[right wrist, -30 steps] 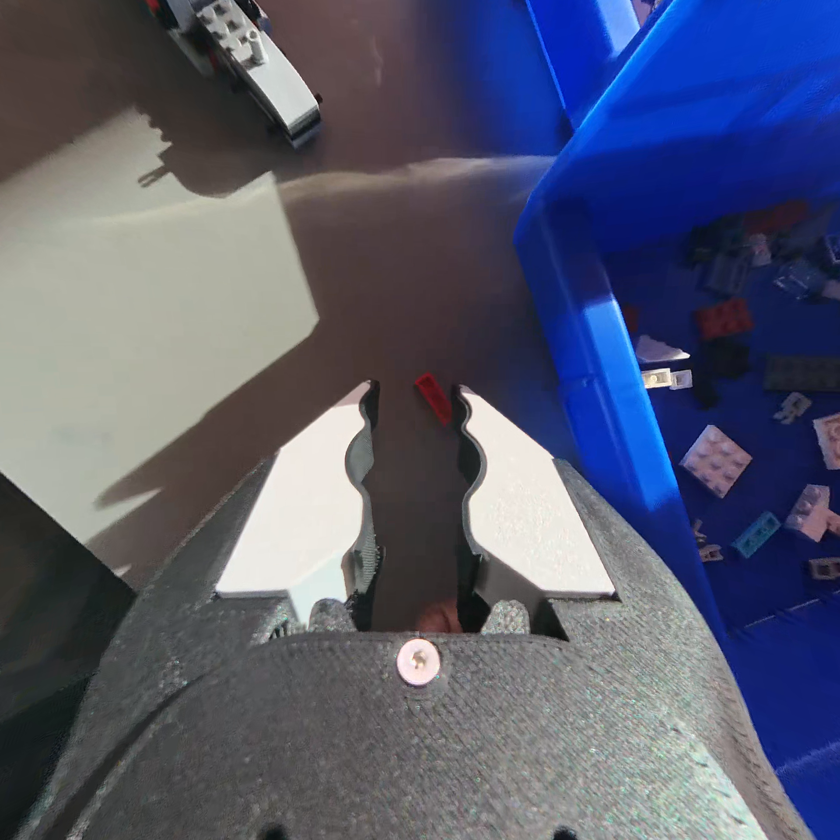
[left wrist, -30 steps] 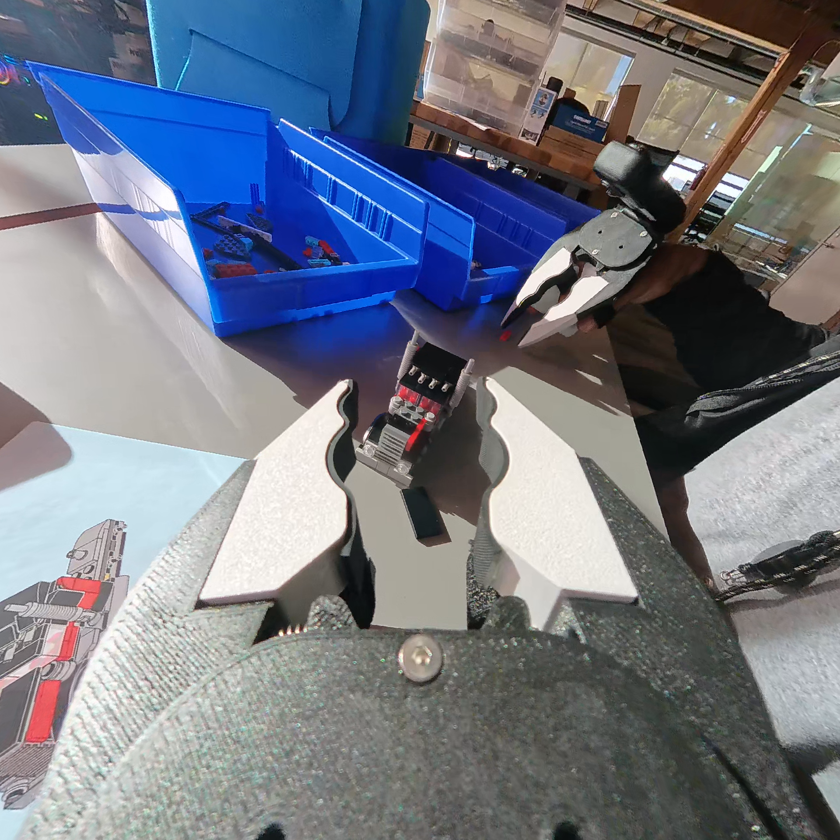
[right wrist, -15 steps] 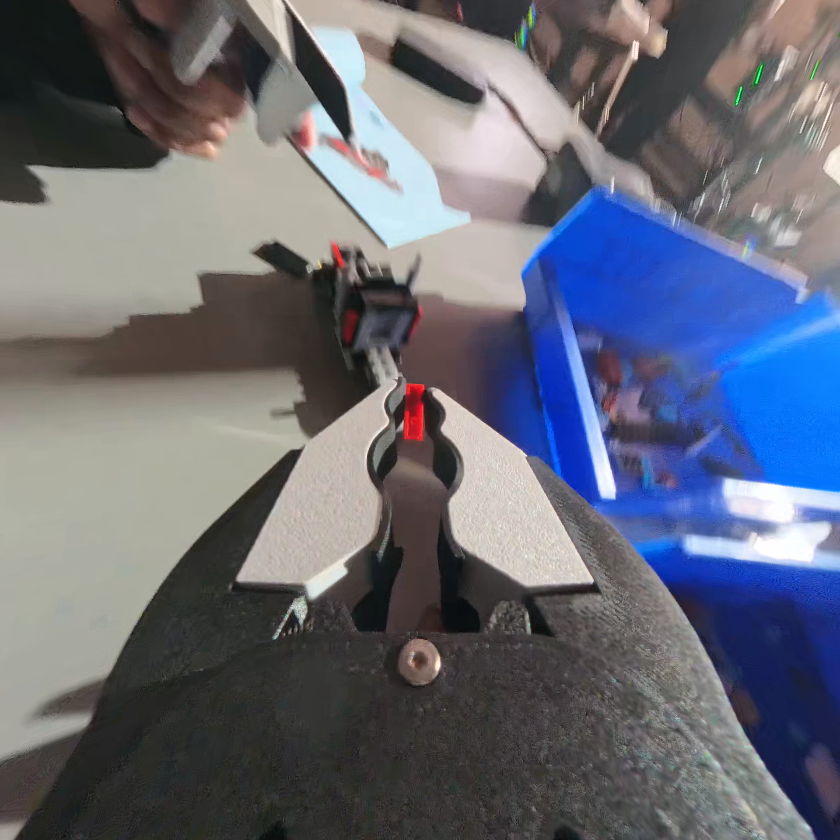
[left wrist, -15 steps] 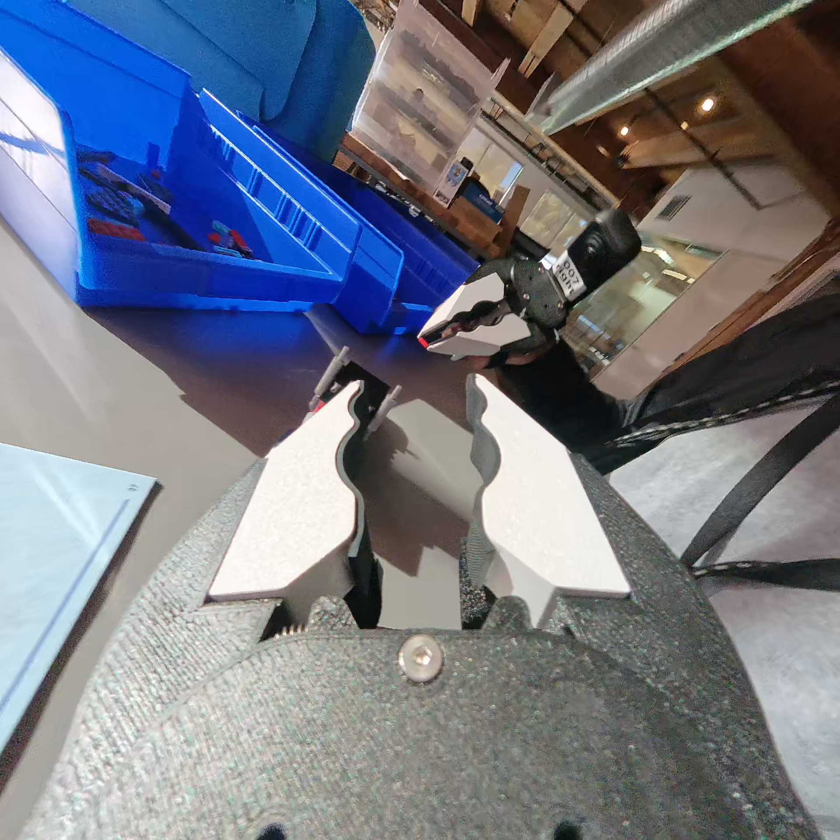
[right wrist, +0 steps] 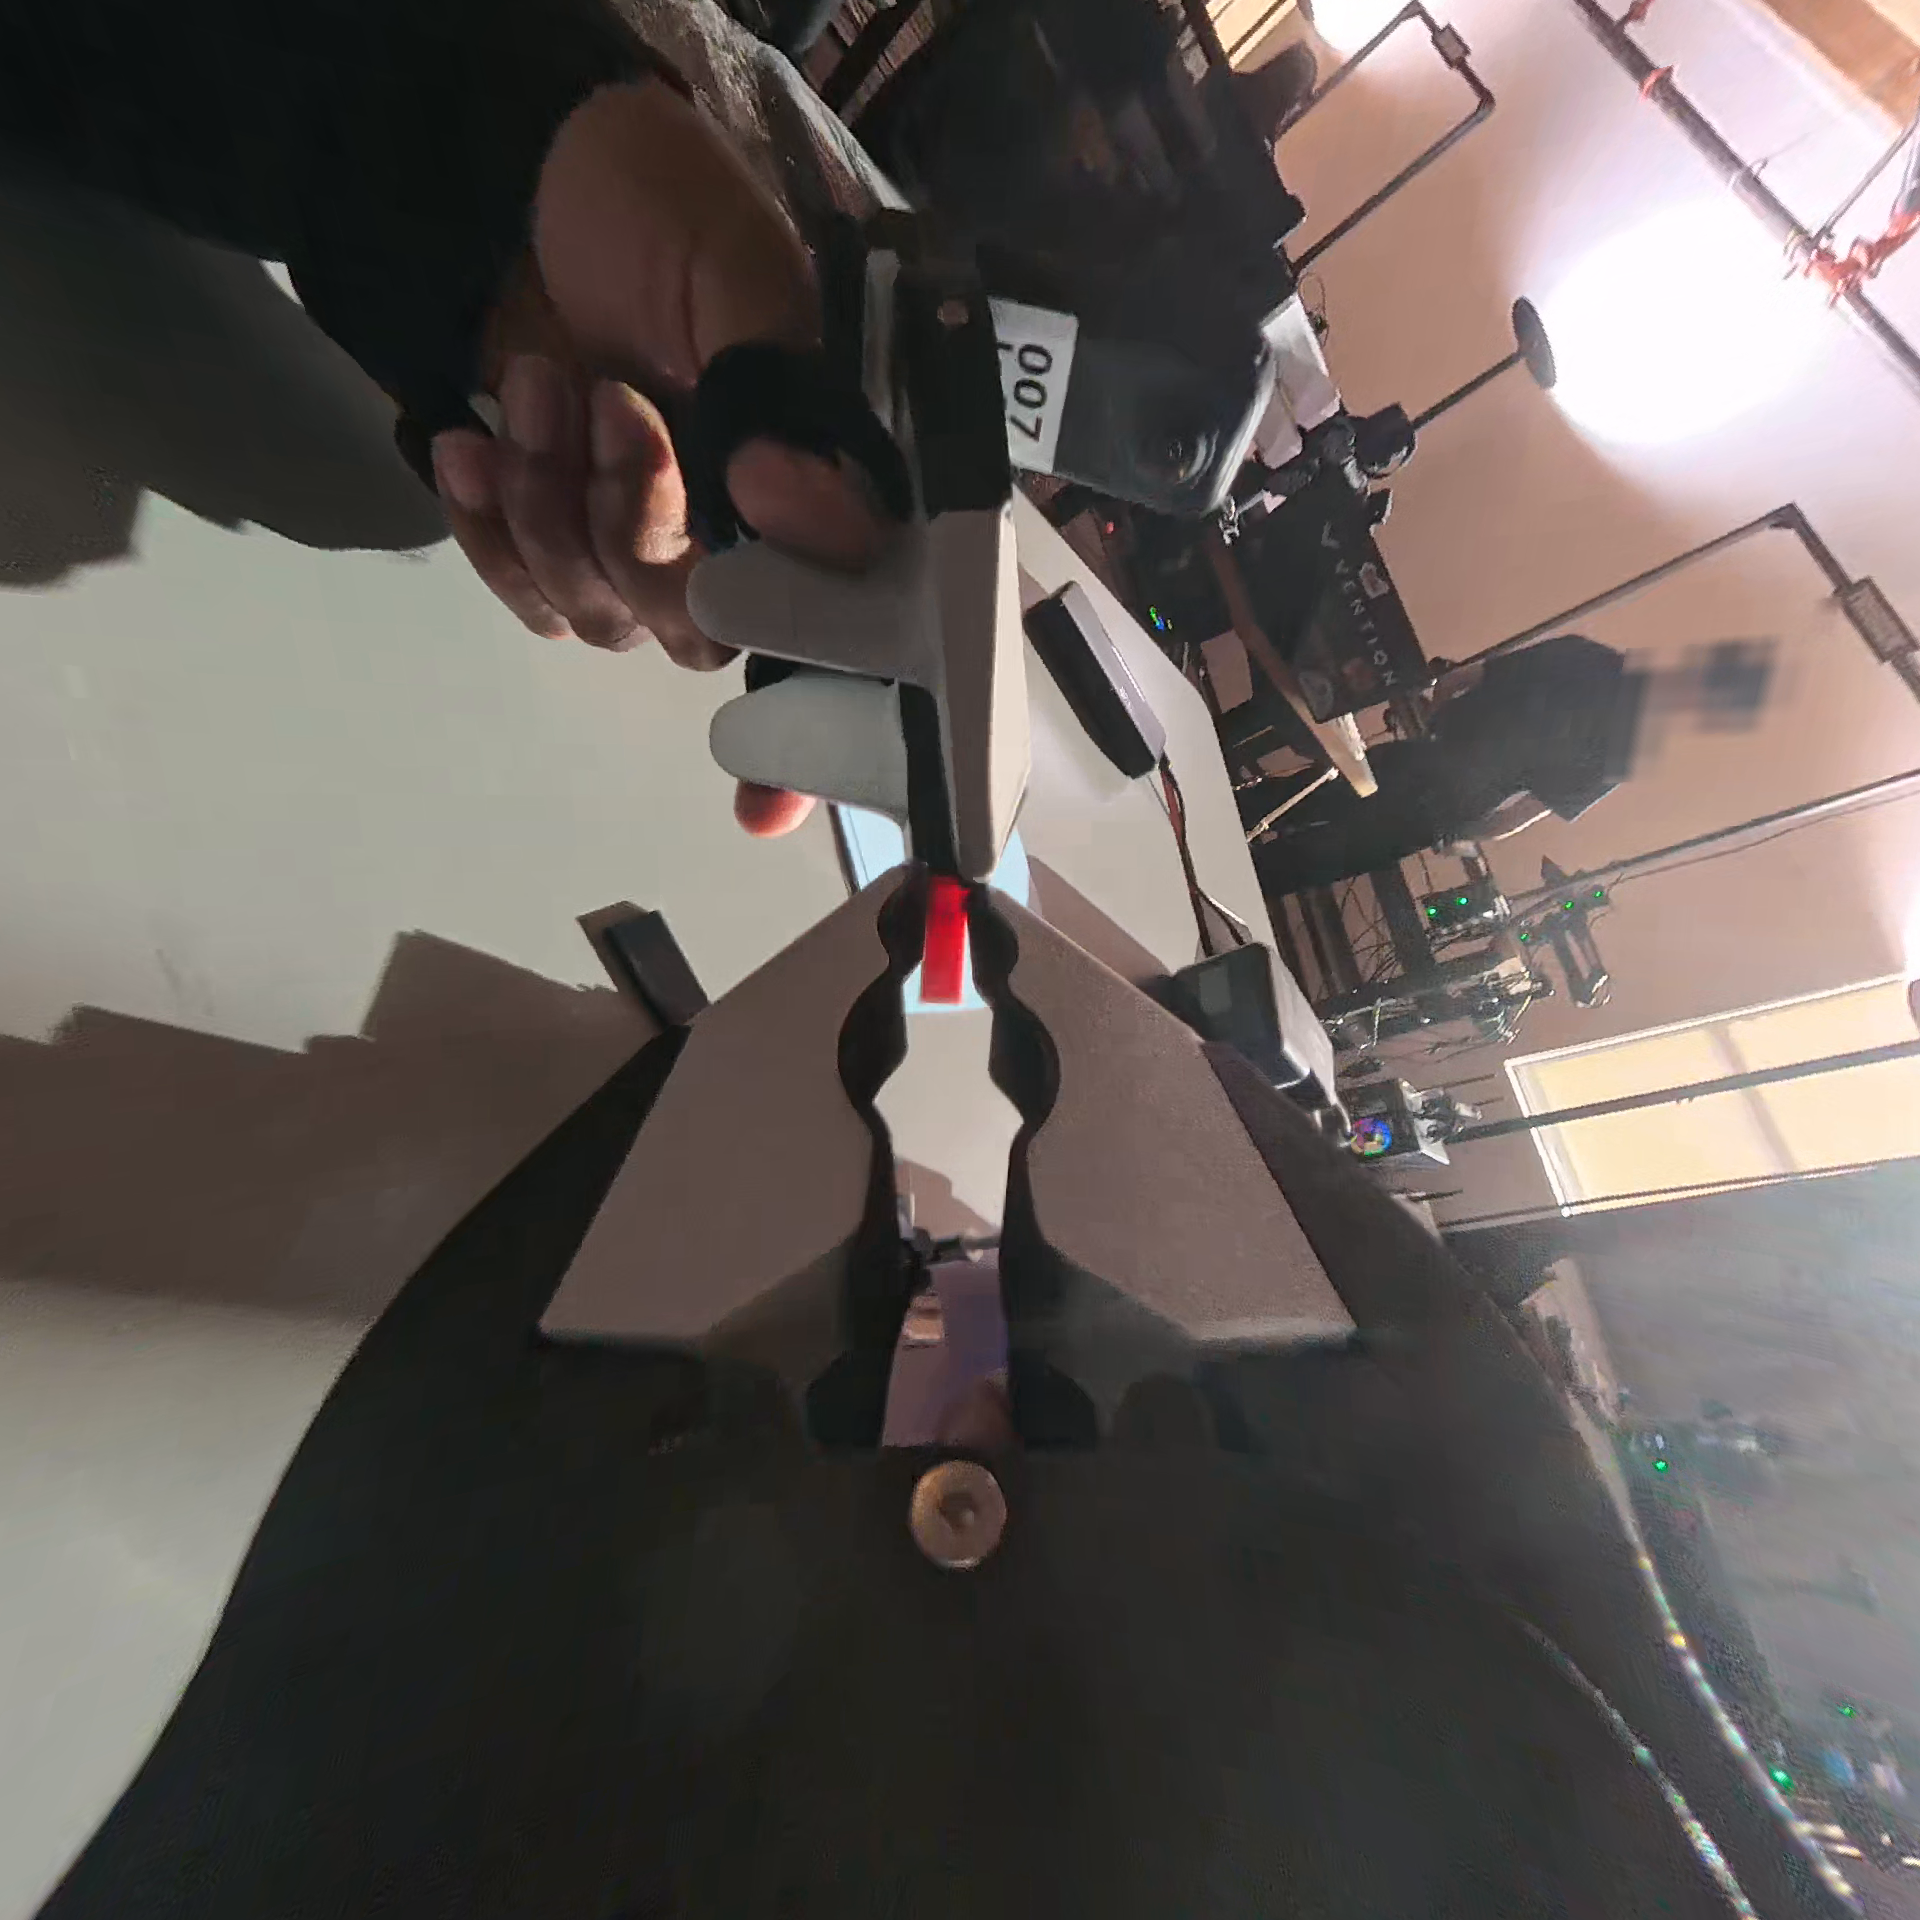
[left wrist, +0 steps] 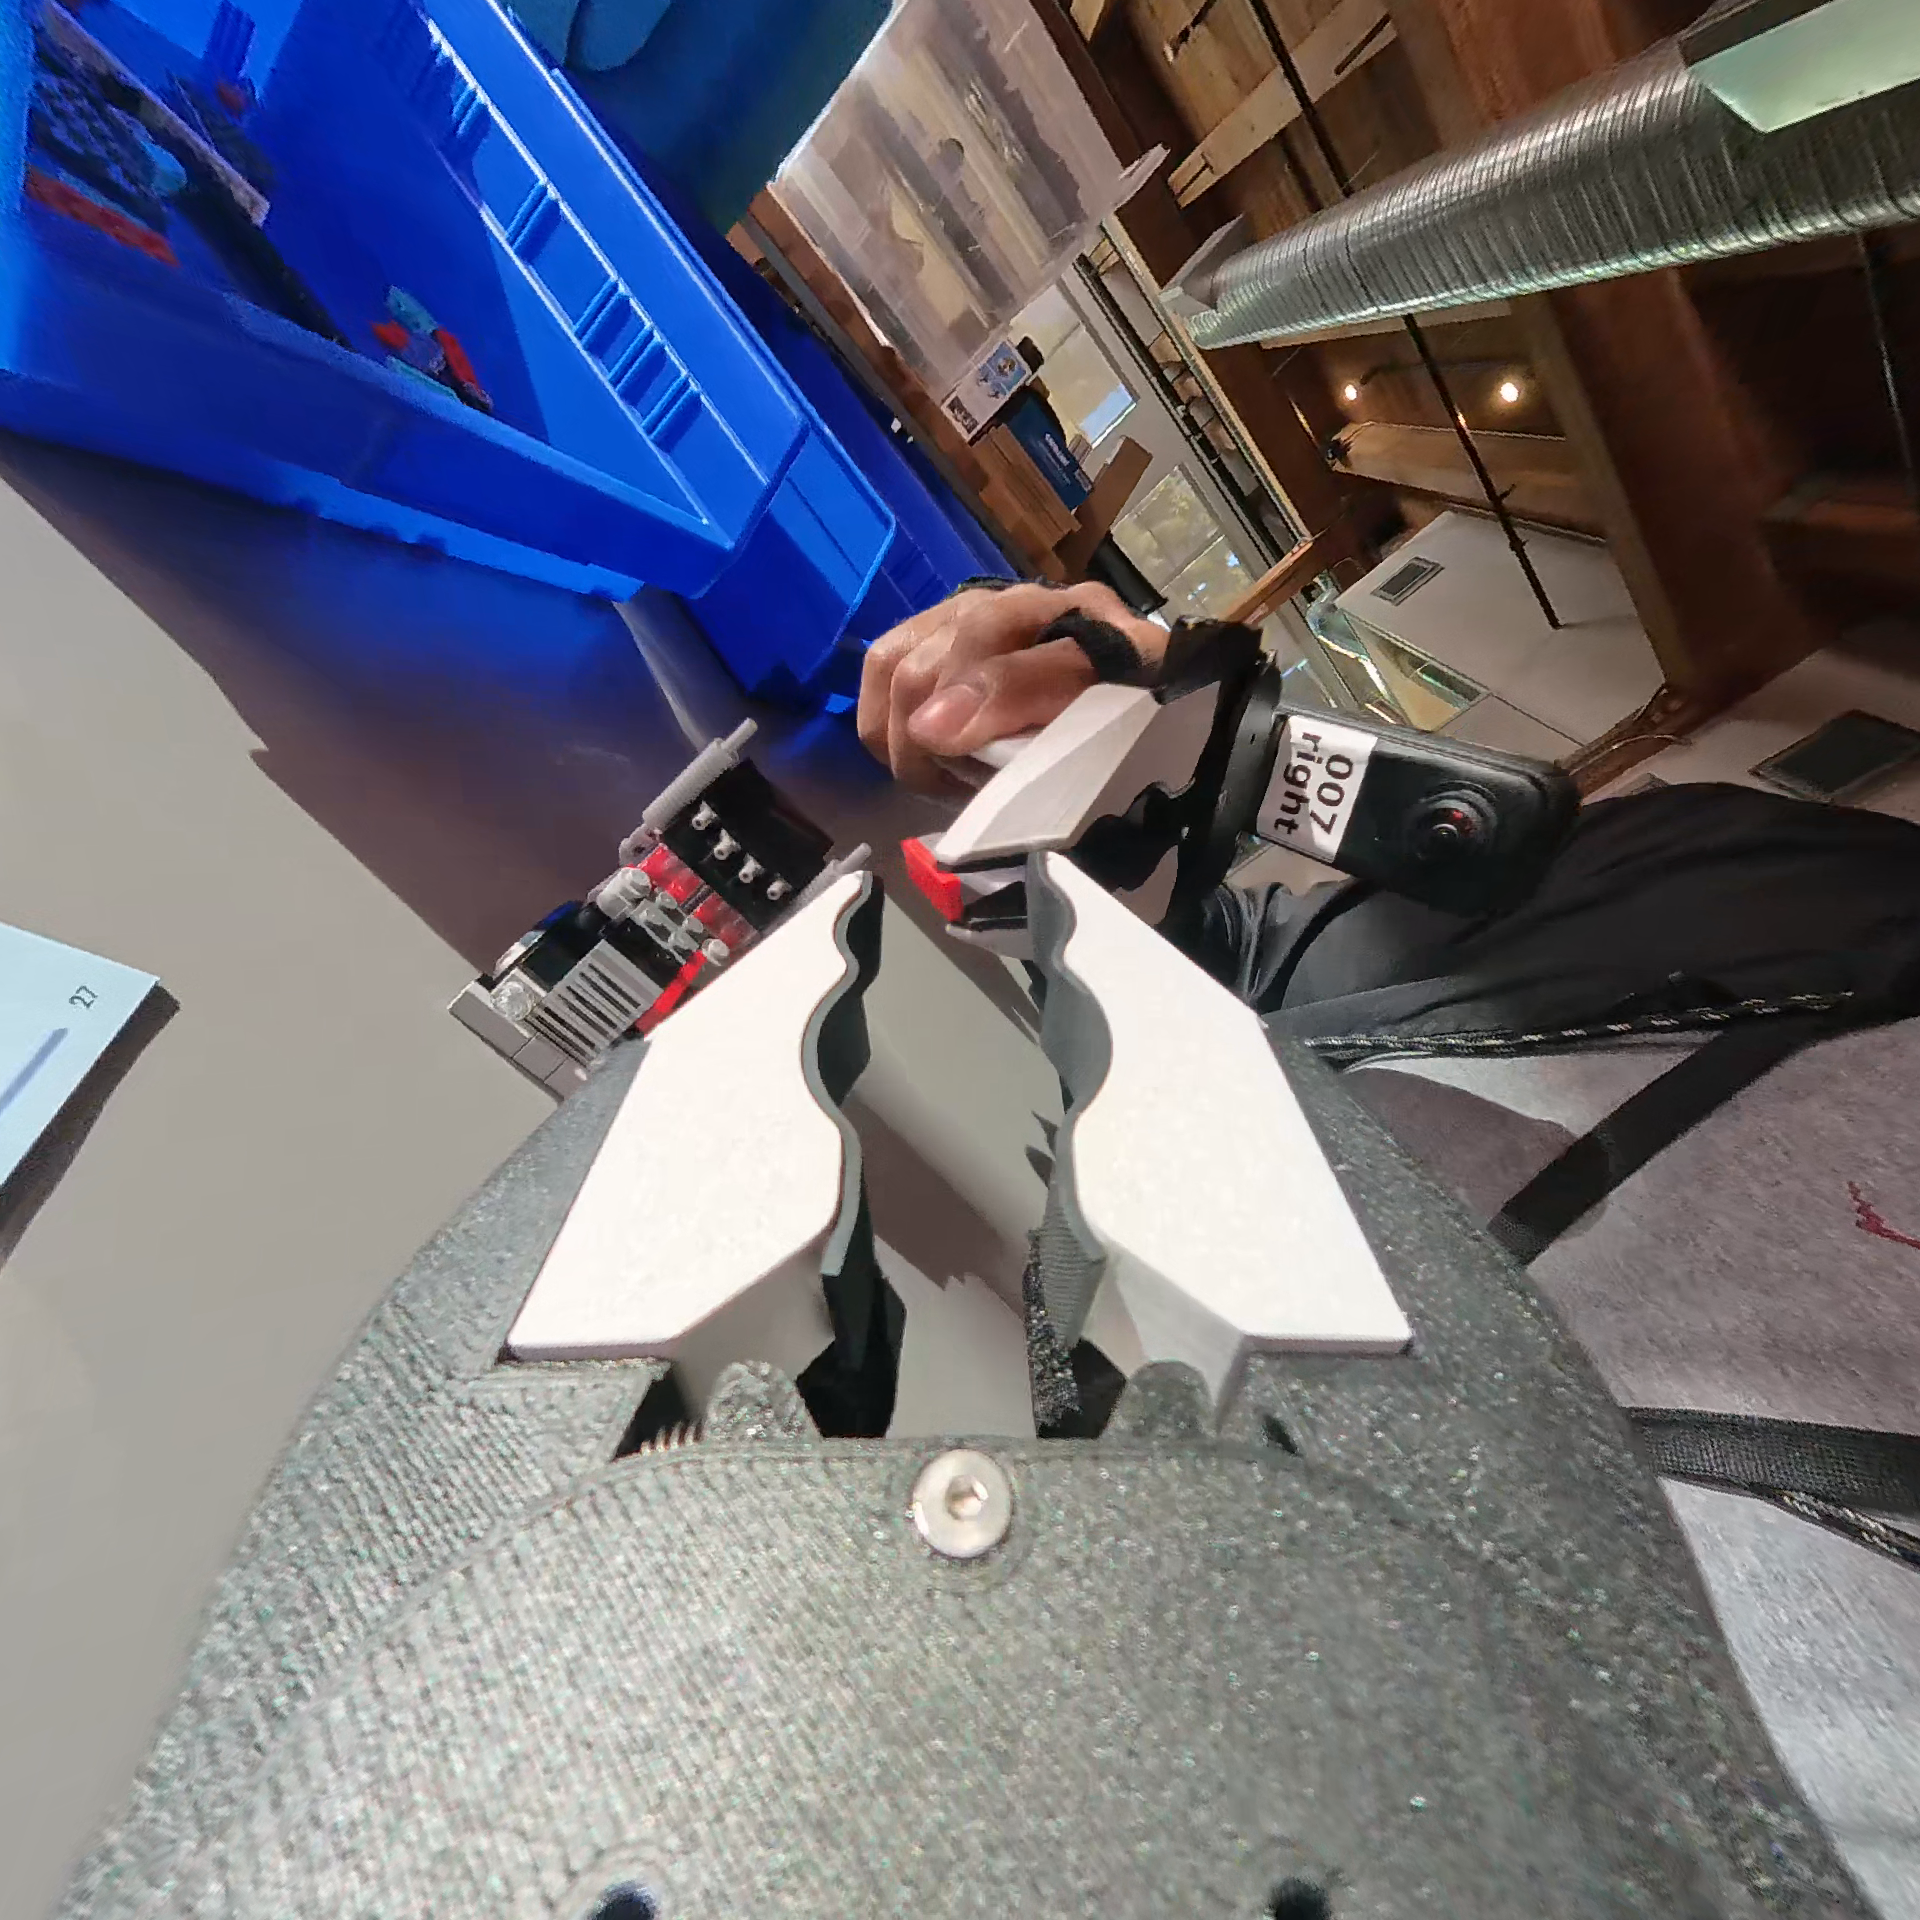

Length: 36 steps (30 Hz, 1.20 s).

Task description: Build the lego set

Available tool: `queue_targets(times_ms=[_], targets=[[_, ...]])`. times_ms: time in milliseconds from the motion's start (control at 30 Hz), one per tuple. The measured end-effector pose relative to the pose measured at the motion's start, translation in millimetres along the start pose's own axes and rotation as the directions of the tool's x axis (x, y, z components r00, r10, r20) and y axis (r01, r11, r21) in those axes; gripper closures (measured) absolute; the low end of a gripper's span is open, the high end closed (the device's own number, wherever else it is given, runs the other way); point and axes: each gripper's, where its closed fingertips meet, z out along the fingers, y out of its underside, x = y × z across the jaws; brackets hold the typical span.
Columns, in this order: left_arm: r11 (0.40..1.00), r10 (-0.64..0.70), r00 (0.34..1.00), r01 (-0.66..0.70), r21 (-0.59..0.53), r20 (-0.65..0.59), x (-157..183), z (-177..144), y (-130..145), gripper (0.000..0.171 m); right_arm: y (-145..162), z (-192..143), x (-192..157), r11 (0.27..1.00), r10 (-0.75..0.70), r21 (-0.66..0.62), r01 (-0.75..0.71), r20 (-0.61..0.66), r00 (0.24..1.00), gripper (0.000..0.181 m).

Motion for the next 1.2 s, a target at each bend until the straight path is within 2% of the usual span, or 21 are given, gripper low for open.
queue_targets(times_ms=[133, 367, 433, 500, 633, 800, 867, 967, 1067, 1200], targets=[[1.000, -0.014, 1.000, 0.014, 0.009, -0.024, 1, -5, -2, 0.155, 0, 6, 1, 0.999, -0.048, 0.006, 0.048, -0.006, 0.999, 0.172], [0.999, -0.025, 0.998, 0.027, 0.022, -0.053, -2, -8, -2, 0.168, -3, 8, 1, 0.997, -0.002, 0.073, 0.001, 0.012, 1.000, 0.170], [0.999, -0.021, 0.999, 0.022, 0.026, -0.050, -3, -7, -3, 0.168, -1, 8, 1, 0.997, 0.013, 0.078, -0.014, 0.014, 1.000, 0.166], [1.000, 0.016, 0.999, -0.015, 0.025, -0.028, -5, -7, -4, 0.168, 2, 6, 5, 0.995, 0.067, 0.079, -0.069, 0.017, 0.998, 0.154], [0.989, 0.149, 0.987, -0.149, 0.005, 0.067, -13, -13, -6, 0.168, 29, -6, 10, 0.955, 0.296, -0.019, -0.296, 0.078, 0.952, 0.140], [0.940, 0.339, 0.924, -0.326, -0.095, 0.177, -30, -18, -7, 0.167, 58, -27, -2, 0.831, 0.557, -0.149, -0.537, 0.204, 0.805, 0.111], [0.916, 0.400, 0.896, -0.381, -0.128, 0.191, -35, -19, -9, 0.167, 64, -31, -12, 0.802, 0.597, -0.192, -0.565, 0.255, 0.760, 0.101], [0.872, 0.481, 0.860, -0.452, -0.187, 0.170, -39, -18, -10, 0.167, 74, -29, -27, 0.790, 0.613, -0.248, -0.561, 0.299, 0.732, 0.095], [0.835, 0.534, 0.833, -0.492, -0.247, 0.145, -46, -17, -10, 0.167, 82, -20, -35, 0.785, 0.617, -0.295, -0.544, 0.309, 0.723, 0.097], [0.811, 0.556, 0.822, -0.503, -0.300, 0.122, -57, -13, -11, 0.167, 88, -13, -40, 0.774, 0.630, -0.341, -0.534, 0.325, 0.706, 0.109]])
